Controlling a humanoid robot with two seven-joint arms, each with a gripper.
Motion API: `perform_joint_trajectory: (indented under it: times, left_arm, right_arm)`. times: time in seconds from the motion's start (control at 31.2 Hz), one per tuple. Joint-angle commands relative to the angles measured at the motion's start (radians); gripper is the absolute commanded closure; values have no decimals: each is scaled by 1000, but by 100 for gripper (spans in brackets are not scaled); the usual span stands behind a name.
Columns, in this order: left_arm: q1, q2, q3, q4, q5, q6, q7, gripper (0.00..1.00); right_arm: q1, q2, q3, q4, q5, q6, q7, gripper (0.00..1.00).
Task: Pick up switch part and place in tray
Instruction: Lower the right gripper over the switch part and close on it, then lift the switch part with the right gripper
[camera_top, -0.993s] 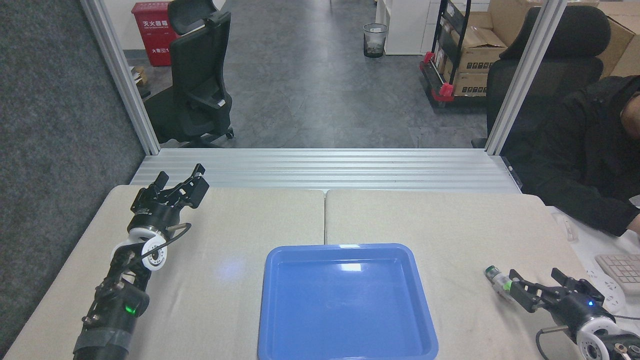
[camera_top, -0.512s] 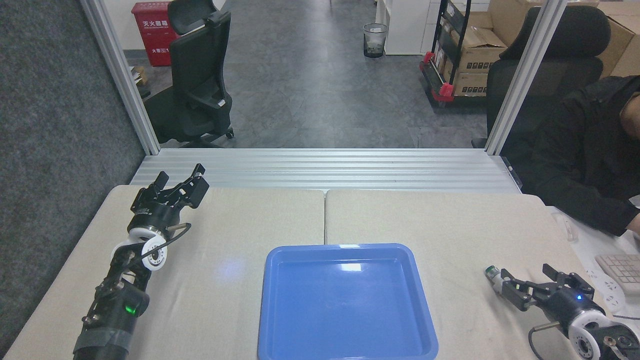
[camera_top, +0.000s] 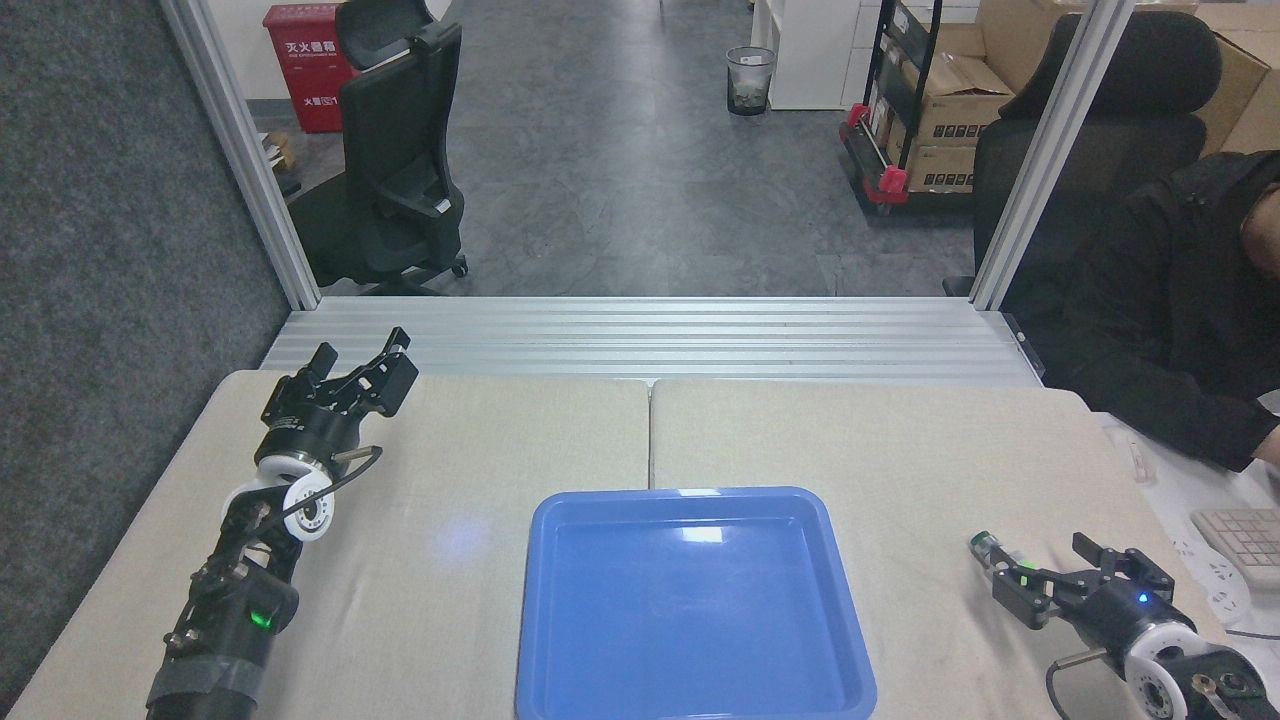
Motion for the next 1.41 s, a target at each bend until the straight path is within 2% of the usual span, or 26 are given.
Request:
perform_joint_trajectory:
  times: [0.0,0.16,0.32,0.74,0.86,1.06,1.25,1.28,1.35,1.38]
  left_arm:
    - [0,0,-23,0,0,-1,0,0]
    - [0,0,-23,0,0,1,0,0]
    - [0,0,-23,0,0,-1,0,0]
    - [0,0,-23,0,0,-1,0,0]
    - [0,0,-23,0,0,-1,0,0]
    - [0,0,-23,0,0,-1,0,0]
    - [0,0,-23,0,0,-1,0,0]
    - [0,0,-23,0,0,-1,0,0]
    - [0,0,-23,0,0,-1,0,0]
    - [0,0,-23,0,0,-1,0,0]
  right_arm:
    - [-3,6,45,5,19,3,0,3]
    - [-20,12,58,34,19,3,0,6]
    - [-33,74,58,73,20,3,0,6]
    - [-37,94,53,81,22,3,-1,8]
    - [-34,91,44,82,22,0,-1,21]
    - [-26,84,35,84,19,-8,-1,51]
    - [-33,83,30,85,11,-8,-1,64]
    - [-33,83,29,85,10,-6,-1,72]
    - [-34,86,15,84,10,-3,-3,100]
    - [-34,83,7,84,10,-3,-3,100]
